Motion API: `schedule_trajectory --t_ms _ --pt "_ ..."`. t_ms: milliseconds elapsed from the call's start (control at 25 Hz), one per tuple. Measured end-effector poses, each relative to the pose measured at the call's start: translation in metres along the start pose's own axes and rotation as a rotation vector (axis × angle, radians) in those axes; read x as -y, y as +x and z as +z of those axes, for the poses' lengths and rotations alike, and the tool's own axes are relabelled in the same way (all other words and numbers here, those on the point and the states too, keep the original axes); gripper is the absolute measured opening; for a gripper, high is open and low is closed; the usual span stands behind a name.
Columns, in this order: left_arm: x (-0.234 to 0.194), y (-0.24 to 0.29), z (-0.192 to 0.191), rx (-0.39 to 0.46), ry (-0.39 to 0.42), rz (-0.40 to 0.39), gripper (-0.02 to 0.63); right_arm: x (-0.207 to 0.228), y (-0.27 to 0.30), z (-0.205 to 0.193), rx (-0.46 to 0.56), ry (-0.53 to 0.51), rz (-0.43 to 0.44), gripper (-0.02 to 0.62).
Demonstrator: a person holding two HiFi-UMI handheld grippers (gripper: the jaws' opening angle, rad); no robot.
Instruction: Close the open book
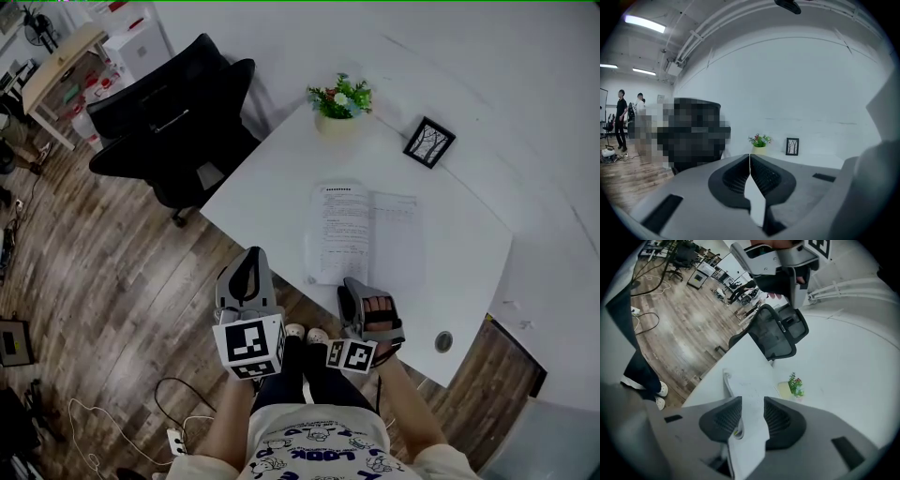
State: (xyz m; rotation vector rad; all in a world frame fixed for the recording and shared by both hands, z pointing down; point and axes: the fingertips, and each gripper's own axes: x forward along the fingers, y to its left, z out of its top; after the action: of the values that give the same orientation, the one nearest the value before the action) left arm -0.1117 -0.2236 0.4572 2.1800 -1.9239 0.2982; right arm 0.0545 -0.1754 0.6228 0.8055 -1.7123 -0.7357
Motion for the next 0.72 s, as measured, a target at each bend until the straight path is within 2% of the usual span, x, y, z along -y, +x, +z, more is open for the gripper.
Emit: schedule_trajectory --t_ms 160,440,720 --pt "-0.009 -0.004 -0.004 -0.009 -0.012 0.016 0.026 -0.017 0.007 0.0 -0.011 -0.04 0.035 0.143" --pt "-0.022 -0.012 -0.011 -0.025 -0.026 0.044 0.026 -0.031 0.02 -0.001 -0.037 -0.119 0.043 0.152" --pt "-0.031 -0.022 -0.016 -0.038 -0.029 0.073 0.026 -0.043 0.031 -0.005 -0.081 -0.245 0.037 0.153"
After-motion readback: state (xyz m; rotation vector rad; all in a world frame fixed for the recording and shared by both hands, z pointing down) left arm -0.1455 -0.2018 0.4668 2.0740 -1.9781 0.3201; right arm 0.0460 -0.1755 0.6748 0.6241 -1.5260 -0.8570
